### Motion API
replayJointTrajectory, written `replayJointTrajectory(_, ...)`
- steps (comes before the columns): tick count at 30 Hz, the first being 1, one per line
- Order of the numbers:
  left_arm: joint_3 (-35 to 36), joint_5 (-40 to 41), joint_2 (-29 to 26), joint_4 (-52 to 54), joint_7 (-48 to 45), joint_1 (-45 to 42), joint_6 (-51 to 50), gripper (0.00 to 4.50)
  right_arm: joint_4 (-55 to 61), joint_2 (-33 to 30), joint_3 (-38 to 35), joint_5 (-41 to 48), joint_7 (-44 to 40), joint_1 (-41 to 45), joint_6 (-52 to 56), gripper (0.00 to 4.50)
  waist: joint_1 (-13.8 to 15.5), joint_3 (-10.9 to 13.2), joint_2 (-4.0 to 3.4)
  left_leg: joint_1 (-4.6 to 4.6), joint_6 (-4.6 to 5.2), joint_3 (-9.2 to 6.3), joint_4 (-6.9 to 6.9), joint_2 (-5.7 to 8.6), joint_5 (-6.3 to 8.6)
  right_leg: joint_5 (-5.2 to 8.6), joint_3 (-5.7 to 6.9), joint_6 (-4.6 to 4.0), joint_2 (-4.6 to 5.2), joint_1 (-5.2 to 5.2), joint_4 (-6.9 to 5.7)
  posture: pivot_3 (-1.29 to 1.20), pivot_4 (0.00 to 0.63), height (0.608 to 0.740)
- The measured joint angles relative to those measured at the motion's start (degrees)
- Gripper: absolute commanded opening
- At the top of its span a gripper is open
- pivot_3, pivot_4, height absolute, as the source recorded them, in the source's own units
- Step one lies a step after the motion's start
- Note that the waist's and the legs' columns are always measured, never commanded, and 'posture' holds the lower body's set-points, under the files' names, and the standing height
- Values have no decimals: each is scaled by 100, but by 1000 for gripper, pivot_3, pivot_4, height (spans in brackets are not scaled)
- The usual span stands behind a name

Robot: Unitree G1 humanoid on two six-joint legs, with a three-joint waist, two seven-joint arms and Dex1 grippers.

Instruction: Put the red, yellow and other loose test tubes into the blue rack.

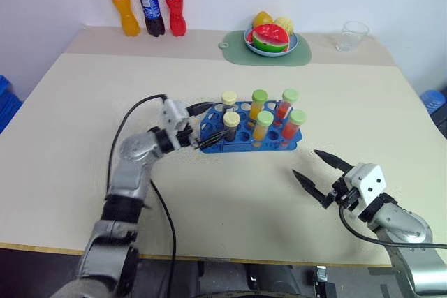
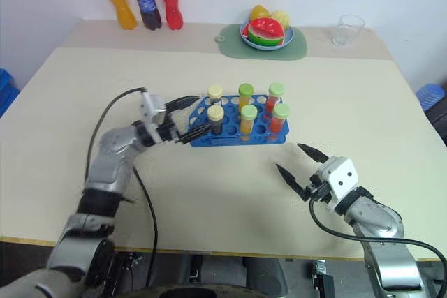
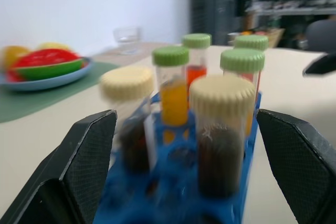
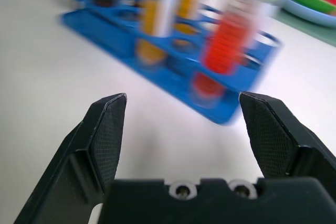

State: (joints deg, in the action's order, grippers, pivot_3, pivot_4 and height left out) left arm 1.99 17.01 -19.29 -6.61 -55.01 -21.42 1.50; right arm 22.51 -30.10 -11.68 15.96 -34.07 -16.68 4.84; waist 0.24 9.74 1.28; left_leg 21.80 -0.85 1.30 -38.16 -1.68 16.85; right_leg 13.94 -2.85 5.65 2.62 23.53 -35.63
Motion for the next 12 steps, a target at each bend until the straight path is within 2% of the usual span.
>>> replayJointTrajectory(4,386,246,-746,905,25,1191,-438,4354,37,6,-126,1,62,-531,3,3779,2,0,-3,-18,0,7,5,-11,1,13,-2,-22,4,-2,-17,0,150,740)
replayJointTrajectory(12,835,801,-1271,1970,194,2178,-1179,4354,244,-71,-838,415,-245,-1146,28,3779,24,0,-6,-34,0,15,2,-15,1,19,-9,-27,8,-12,-15,0,150,740)
